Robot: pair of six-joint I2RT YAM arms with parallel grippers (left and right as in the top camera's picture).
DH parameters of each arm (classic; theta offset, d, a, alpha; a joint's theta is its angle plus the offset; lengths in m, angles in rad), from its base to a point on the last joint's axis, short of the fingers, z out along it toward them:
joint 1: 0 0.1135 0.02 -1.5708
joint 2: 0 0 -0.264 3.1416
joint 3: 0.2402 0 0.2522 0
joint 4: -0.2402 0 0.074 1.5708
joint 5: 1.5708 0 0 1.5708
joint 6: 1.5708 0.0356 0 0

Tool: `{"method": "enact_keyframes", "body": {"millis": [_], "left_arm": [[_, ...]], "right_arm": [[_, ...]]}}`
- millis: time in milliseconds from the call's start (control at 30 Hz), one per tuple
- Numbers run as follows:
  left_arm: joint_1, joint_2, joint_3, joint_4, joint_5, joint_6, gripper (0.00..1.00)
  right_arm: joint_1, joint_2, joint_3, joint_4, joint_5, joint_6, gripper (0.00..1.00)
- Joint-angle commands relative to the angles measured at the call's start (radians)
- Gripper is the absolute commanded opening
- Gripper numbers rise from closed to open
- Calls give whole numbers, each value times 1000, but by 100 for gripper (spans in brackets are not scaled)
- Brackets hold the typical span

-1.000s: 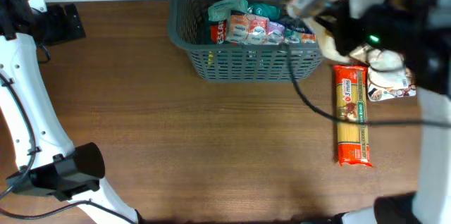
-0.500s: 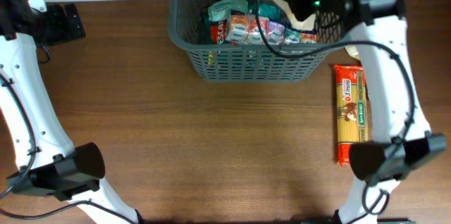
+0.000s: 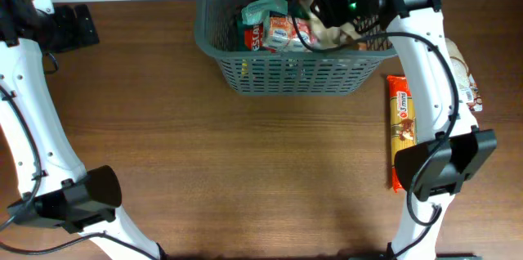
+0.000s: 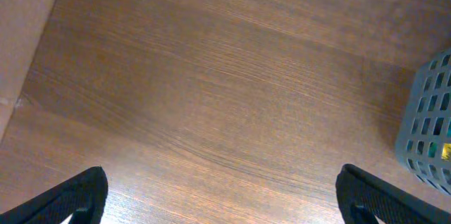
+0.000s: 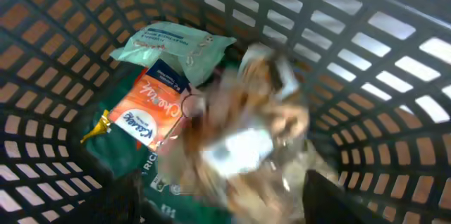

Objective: Pack container

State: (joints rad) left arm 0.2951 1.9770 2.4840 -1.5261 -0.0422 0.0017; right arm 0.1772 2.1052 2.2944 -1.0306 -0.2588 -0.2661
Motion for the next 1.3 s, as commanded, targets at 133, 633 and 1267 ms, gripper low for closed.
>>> {"method": "enact_keyframes", "body": {"millis": [133,633,1267], "left_arm": [[3,4,-1,-1,-7,-13,99],[3,4,-1,-1,-7,-13,99],[3,4,-1,-1,-7,-13,99]], "right_arm": [[-3,-216,31,-75,87,47,70],[-171,-582,31,-354,452,308,80],[-609,-131,-66,-439,296,257,87]]}}
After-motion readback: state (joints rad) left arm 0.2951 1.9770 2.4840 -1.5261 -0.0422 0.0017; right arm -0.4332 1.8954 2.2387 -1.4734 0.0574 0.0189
